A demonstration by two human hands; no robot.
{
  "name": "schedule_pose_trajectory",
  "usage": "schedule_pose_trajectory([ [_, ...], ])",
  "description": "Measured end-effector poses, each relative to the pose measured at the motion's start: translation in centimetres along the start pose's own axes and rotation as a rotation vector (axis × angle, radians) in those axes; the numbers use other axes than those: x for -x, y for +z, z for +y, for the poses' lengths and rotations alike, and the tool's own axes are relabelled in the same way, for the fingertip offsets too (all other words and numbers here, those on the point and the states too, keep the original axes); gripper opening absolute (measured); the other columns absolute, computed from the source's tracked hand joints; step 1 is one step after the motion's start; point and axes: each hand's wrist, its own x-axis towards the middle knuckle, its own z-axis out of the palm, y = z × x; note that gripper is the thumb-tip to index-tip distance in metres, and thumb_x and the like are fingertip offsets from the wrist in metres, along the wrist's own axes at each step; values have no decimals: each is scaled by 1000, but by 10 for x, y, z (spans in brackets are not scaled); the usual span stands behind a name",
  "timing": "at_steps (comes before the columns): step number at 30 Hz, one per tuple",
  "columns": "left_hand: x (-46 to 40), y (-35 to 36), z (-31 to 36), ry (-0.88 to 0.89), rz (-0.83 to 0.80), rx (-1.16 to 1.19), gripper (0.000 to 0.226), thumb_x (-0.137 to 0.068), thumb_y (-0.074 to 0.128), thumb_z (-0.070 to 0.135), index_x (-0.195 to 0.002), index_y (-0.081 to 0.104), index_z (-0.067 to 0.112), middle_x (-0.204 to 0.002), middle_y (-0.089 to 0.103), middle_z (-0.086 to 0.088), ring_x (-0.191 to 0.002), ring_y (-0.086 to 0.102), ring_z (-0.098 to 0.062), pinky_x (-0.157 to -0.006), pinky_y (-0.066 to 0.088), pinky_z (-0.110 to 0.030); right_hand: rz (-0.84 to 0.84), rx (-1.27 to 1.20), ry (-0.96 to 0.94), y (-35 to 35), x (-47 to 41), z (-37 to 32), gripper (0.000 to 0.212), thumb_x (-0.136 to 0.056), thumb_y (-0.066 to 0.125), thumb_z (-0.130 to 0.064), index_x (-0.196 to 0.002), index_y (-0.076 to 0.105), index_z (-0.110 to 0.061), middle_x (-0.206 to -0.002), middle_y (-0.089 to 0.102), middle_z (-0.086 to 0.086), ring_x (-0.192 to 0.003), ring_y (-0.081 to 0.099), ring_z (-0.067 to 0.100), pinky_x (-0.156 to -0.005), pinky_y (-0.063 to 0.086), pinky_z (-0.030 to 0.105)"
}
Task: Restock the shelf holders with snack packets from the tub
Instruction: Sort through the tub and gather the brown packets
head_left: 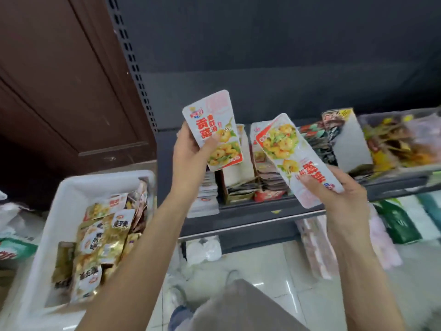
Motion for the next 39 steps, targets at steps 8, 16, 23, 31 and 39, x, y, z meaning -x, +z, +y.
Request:
schedule_pose_trajectory([
  [8,-40,92,-56,-27,-223,-330,8,-88,66,15,-92,60,16,-93,69,12,-90,65,-1,-77,53,-24,271,-52,1,-67,-56,19,11,-79,76,-14,-76,72,-25,-76,72,-18,-74,69,-1,-57,50,10],
  [16,-47,104,-83,-1,-417,-638,24,-81,74,21,-77,59,40,-83,67,23,-85,60,9,-72,41,-4,95,26,-38,-76,-94,21,7,-91,61,-23,-95,64,-28,-87,72,-22,-89,69,3,-58,57,20],
  [23,-48,97,-83,122,-499,-1016,9,-84,71,17,-91,66,19,-99,70,6,-89,67,-12,-81,55,-29,-71,252,-113,-64,-130,27,21,-94,58,-25,-112,62,-14,-103,70,-6,-88,69,2,-70,56,18],
  [31,-29,79,-83,282,-635,-1421,35,-90,54,49,-119,63,32,-118,66,8,-104,62,-15,-87,47,-33,-417,925,-615,-3,-158,23,17,-92,60,-21,-106,68,-17,-89,74,0,-81,69,19,-69,52,30],
  [39,-15,75,-85,222,-541,-1361,24,-93,54,38,-111,67,30,-108,69,8,-96,64,-13,-83,48,-30,-751,1302,-571,34,-164,57,24,-100,44,-26,-113,63,-22,-109,69,5,-100,64,26,-82,50,38],
])
